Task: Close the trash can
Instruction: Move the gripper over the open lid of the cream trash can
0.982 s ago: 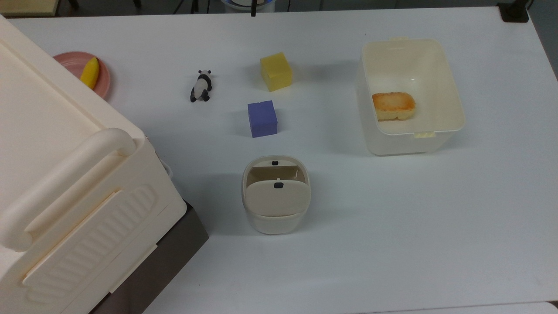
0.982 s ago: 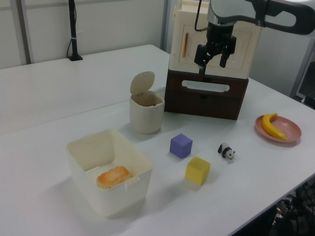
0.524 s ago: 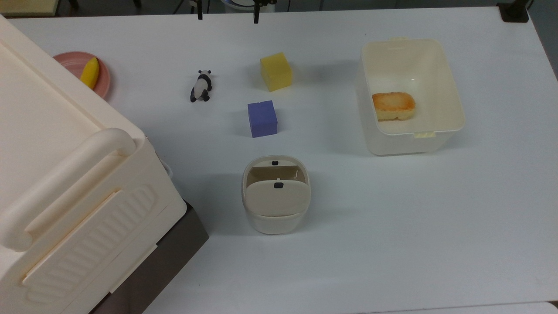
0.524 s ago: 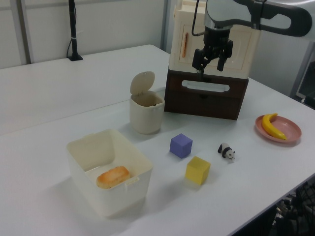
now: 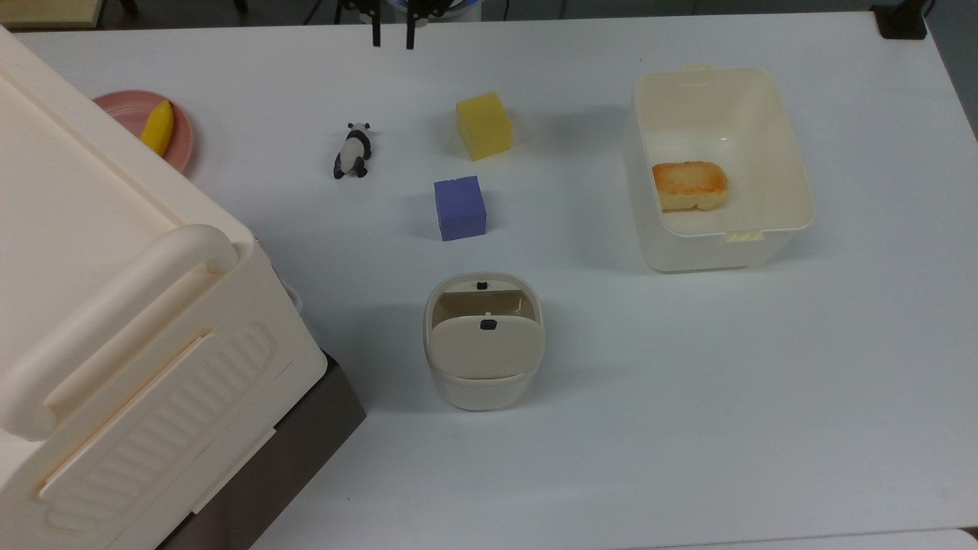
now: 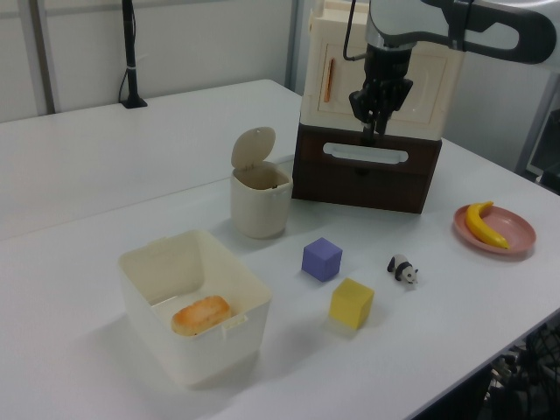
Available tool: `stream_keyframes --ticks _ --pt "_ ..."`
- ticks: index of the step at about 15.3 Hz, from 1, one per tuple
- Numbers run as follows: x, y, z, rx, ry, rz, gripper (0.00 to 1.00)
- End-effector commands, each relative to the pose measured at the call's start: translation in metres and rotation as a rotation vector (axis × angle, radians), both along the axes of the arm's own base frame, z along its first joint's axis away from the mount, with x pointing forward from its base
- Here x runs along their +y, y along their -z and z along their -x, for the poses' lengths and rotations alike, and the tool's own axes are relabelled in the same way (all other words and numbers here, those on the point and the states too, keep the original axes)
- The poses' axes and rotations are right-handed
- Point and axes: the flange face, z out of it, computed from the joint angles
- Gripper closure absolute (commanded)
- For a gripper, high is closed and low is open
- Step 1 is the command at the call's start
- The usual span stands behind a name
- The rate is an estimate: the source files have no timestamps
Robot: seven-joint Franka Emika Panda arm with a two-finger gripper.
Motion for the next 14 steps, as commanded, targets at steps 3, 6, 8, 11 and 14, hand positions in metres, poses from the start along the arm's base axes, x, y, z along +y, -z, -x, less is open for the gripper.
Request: stream_keyframes --ticks 3,6,8,11,14 --pt "0.0 0.004 -0.043 -0.223 -0.111 -0.022 1.0" --pt "-0.012 0.029 -0.085 -0.325 -0.123 -0.015 1.0" --pt "-0.017 0.035 -0.101 -0.4 -0.147 -0.012 1.0" --pt "-0.018 0.031 -0.126 -0.512 -0.188 -0.01 1.0" --pt "-0.017 0.039 -0.14 -0.575 -0.271 0.005 1.0"
